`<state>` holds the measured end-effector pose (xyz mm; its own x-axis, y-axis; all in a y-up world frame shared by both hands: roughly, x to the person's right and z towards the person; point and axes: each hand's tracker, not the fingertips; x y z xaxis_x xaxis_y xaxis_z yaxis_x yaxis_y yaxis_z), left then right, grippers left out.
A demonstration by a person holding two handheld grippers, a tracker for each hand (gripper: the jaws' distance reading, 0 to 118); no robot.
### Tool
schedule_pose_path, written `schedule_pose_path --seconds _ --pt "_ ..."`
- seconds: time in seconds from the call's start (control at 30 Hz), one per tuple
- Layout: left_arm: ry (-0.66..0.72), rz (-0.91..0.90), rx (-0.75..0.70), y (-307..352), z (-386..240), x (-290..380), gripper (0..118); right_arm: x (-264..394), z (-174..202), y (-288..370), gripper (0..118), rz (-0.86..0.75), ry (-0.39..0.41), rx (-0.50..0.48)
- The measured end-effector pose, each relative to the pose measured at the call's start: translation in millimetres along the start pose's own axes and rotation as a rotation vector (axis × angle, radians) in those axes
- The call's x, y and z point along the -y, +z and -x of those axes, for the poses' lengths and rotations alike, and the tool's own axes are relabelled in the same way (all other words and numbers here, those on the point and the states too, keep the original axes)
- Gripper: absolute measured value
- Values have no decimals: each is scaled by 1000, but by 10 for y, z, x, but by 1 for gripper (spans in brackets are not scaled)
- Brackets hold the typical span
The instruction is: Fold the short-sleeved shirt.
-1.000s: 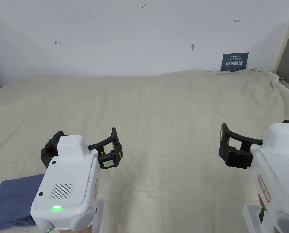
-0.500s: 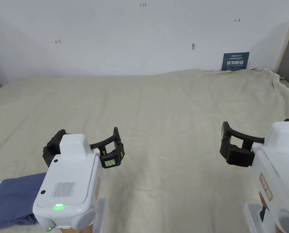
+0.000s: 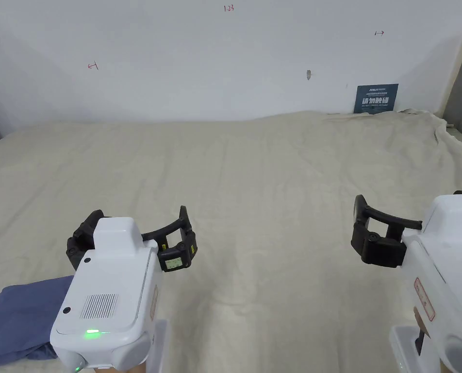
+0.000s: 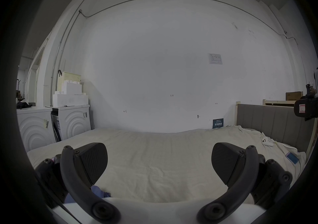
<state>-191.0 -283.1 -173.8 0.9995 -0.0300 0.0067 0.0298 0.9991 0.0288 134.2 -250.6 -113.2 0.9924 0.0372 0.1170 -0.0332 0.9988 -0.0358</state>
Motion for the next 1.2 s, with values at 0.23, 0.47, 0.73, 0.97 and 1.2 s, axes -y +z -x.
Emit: schedule_pose_path --seconds 0.23,0.47,0.73,0.97,1.2 --pt "1 3 2 -3 3 6 118 14 -27 -21 116 -2 0 -2" --pt "-8 1 4 1 -1 14 118 35 -52 -36 116 1 1 -3" --pt "-19 2 8 3 1 20 118 36 -37 -27 116 1 4 0" --pt "-18 4 8 6 0 16 118 16 -12 -18 116 0 8 1" --pt "-24 0 7 4 0 5 118 1 5 -8 116 2 7 0"
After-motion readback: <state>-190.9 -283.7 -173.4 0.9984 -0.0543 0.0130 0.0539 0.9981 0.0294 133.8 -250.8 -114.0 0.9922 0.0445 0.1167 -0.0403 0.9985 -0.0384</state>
